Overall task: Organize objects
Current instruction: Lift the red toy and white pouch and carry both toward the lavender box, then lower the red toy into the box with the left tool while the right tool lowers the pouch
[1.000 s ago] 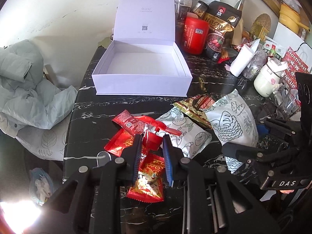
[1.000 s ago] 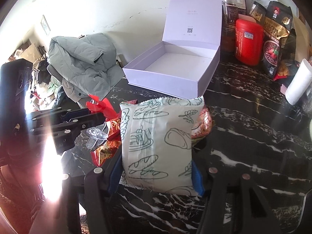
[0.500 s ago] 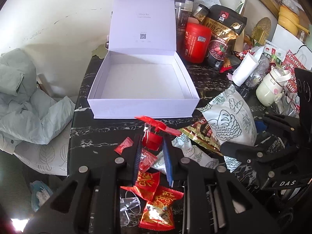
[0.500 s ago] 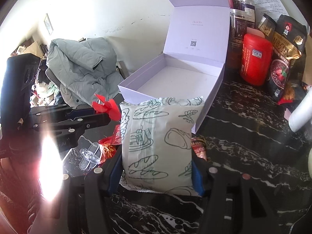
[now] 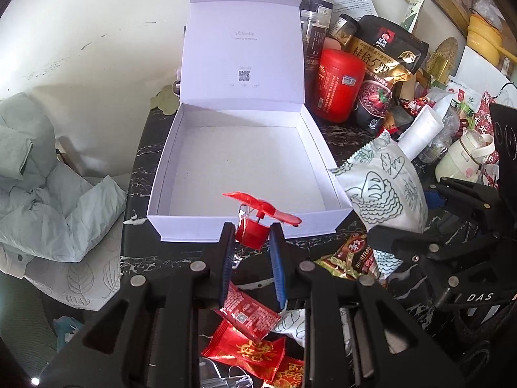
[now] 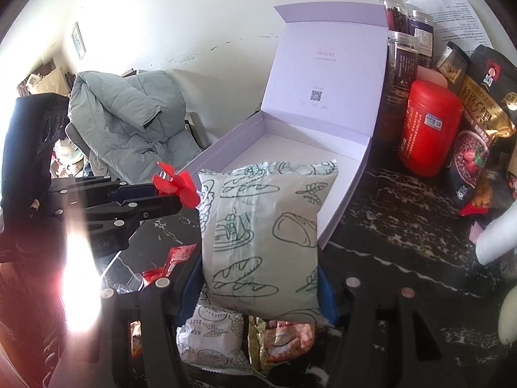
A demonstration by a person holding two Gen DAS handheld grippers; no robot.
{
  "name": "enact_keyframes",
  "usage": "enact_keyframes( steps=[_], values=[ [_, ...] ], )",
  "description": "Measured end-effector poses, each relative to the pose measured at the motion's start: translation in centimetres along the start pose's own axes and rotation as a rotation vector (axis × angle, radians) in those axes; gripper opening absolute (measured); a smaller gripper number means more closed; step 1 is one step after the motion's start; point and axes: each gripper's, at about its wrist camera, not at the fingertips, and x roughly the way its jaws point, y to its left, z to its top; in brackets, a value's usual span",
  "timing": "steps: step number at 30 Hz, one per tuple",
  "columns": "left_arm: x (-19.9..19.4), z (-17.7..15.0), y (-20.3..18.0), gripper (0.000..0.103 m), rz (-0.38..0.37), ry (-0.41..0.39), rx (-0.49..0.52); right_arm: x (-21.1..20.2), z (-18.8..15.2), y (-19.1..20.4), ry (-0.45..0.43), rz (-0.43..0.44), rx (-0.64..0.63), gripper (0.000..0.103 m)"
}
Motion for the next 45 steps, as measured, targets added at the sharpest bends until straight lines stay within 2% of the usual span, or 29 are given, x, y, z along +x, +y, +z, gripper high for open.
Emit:
enact_keyframes(
  steps=[12, 19, 30, 39, 42, 45],
  values=[
    [1.5, 4.2, 0.2, 0.02, 0.028, -0.041, 0.075, 1.5, 4.1, -1.6, -0.032, -0.045, -0.052, 0.061],
    [3.3, 6.4, 0.7, 0.02, 0.034, -0.047, 0.075, 2.5, 6.5, -2.3, -0.045, -0.057, -0.072, 0.061],
    [4.5, 10.3, 0.7, 0.02, 0.098, -0.092, 0.128, 3.4, 10.7, -3.6, -0.091, -0.107, -0.113, 0.061],
    [6.9, 12.8, 1.5, 0.02, 0.133, -0.101, 0.1, 5.1, 14.3, -5.1, -0.1, -0.101, -0.093, 0.061],
    [8.3, 13.0, 2.0, 0.02, 0.119, -0.076, 0.066, 6.2, 14.7, -5.5, -0.091, -0.09, -0.086, 0.061],
    [9.4, 12.8, 2.6, 0.02, 0.15, -0.073, 0.038, 7.2, 14.5, -6.3, -0.094, -0.076, -0.054, 0.061]
  ],
)
